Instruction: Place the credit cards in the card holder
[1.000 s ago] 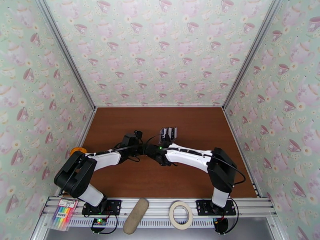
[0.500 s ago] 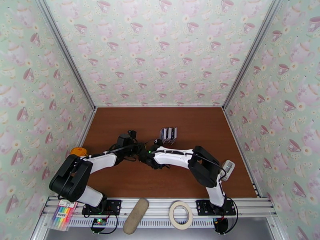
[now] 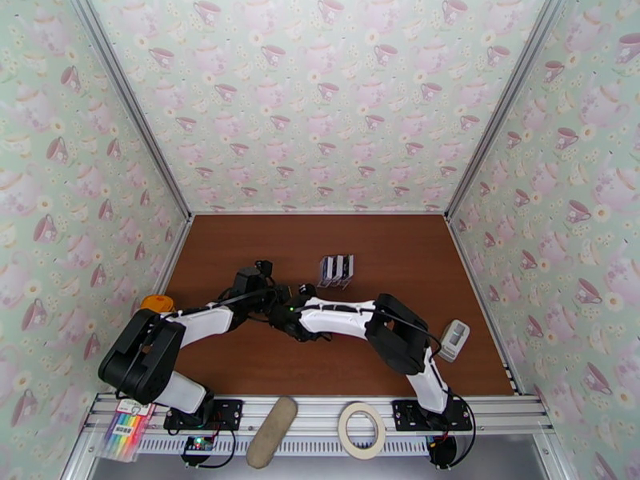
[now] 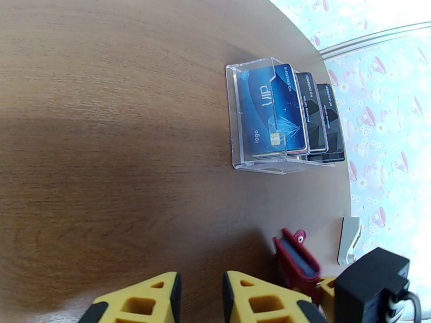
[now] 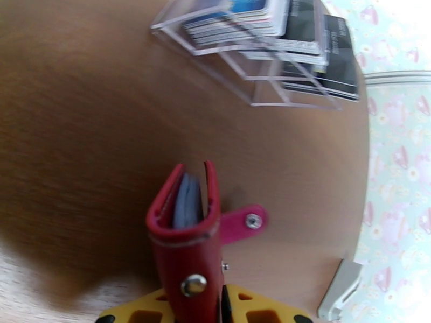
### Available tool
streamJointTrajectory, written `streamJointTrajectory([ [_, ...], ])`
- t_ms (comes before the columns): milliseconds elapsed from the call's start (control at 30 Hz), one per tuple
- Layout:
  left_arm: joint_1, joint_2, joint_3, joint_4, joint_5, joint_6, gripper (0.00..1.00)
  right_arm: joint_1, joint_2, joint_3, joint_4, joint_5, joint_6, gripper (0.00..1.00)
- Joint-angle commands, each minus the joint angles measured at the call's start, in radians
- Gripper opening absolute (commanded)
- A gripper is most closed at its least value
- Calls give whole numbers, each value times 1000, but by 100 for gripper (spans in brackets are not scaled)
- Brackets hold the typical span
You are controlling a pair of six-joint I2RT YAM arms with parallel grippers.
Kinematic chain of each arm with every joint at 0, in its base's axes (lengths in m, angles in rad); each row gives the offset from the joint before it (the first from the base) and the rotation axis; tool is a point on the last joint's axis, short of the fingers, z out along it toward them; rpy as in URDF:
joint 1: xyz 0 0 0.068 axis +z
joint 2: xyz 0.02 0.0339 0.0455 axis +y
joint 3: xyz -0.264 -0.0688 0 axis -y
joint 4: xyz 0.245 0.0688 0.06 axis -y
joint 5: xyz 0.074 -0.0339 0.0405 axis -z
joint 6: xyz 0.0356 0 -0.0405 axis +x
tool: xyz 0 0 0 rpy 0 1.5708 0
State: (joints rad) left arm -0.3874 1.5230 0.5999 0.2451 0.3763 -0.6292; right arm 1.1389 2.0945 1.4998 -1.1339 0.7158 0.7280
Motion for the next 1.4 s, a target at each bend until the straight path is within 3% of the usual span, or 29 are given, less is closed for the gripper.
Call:
streamJointTrajectory([
  [0,5,-5,-7,20,4,-5,28,4,17,11,58,-52,-21,27],
  [500,6,38,14,17,31,-8,28,4,-11,-20,143,-117,-41,32],
  [800,-4,70,35,5,49,-12,28,4,-75,-64,187,-139,-51,41],
  [1033,-44,103,71,-19,68,3,28,-34,-239,-178,268,-175,-46,40],
  [1367,-157,163,139,-49,96,5,28,-216,-569,-467,444,-319,-45,40],
])
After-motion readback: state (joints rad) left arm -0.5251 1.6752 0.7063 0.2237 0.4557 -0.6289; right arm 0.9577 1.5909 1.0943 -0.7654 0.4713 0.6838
